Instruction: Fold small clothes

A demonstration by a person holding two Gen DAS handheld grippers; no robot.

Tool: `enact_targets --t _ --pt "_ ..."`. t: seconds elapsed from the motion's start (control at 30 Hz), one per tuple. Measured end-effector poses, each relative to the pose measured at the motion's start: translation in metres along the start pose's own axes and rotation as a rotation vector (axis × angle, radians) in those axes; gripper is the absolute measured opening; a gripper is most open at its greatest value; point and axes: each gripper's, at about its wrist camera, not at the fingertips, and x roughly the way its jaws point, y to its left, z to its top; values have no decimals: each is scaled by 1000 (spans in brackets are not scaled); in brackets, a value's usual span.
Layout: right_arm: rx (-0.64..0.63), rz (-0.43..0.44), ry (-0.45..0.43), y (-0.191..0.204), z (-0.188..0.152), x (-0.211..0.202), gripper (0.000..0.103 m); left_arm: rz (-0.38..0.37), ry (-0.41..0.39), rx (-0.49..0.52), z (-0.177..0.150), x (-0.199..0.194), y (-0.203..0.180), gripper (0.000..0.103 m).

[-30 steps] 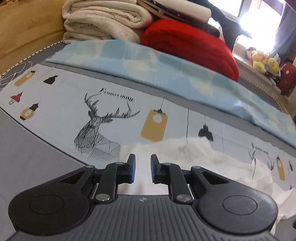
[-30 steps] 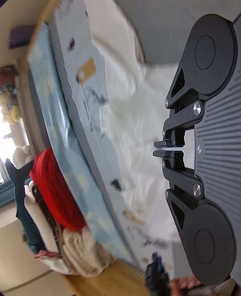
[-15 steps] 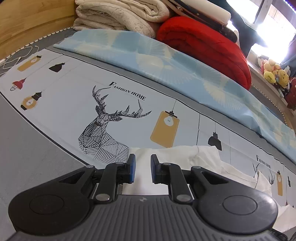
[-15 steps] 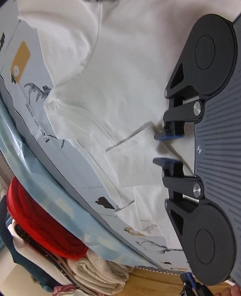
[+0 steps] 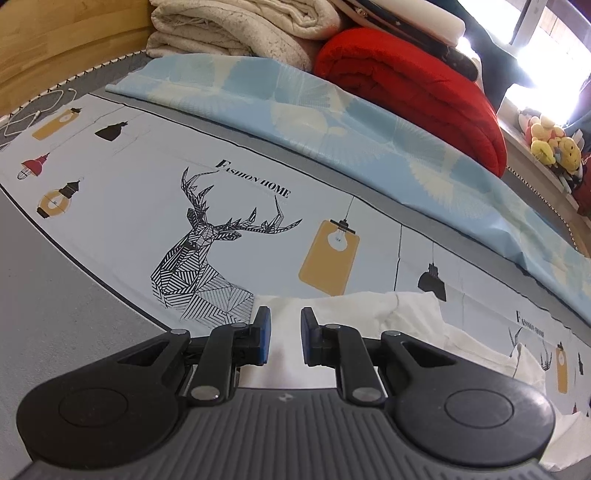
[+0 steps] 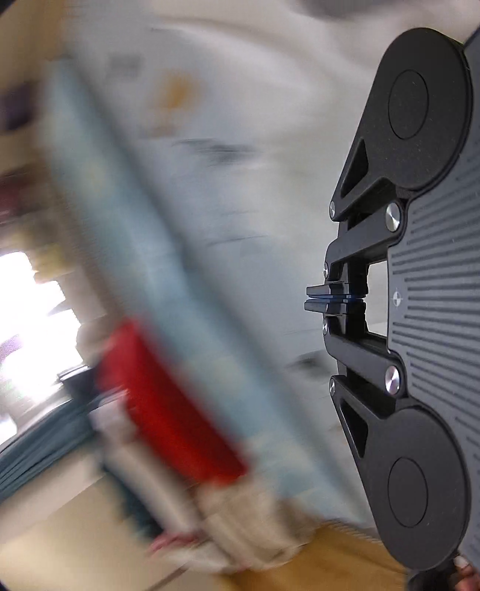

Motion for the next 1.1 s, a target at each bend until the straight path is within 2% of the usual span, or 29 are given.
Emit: enact_targets --t 0.03,0.07,0.13,0.17,0.23,0.3,0.37,0.43,0.5,0.63,0.7,0.73,0.8,0.87,1.0,1.03,1.1 --pt "4 -33 -29 -8 10 -10 0 2 2 3 -1 1 -1 17" --pt "32 -77 -10 -19 14 -12 0 3 5 6 -2 2 -2 17" --pt "143 -124 136 -53 9 3 0 -2 15 8 -5 4 -5 17" --pt "197 -121 210 -64 1 11 4 -6 16 12 -6 5 -8 17" --pt "275 -90 326 -73 -18 26 4 -2 21 25 -9 7 -13 19" --pt "291 -66 388 -69 -32 38 11 -5 31 22 -12 9 -15 19" --pt "306 -70 414 -66 -40 47 26 -4 31 21 -12 9 -15 19" --pt "310 -89 434 -62 -46 56 37 0 30 15 -11 9 -13 19" --pt "312 -113 458 -59 -52 62 39 3 27 5 -9 9 -10 19" --pt "275 -116 444 -46 -55 69 36 10 29 -8 -6 11 -4 19" --pt "236 -98 443 -40 -54 72 8 11 31 -4 -5 11 -4 19" --pt "212 -91 443 -38 -54 74 4 9 32 -2 -4 11 -3 19" --pt "200 -84 427 -35 -50 73 3 9 30 1 -4 11 -3 19" --pt "179 -77 368 -30 -36 60 3 11 29 1 -3 10 -1 19" --pt "94 -31 108 -12 10 14 3 2 30 -3 -3 9 -1 19" --pt "66 -55 60 -14 19 4 3 0 31 -6 -3 9 0 19" --pt "56 -176 39 -32 27 -1 3 -1 35 -10 -4 10 0 19"
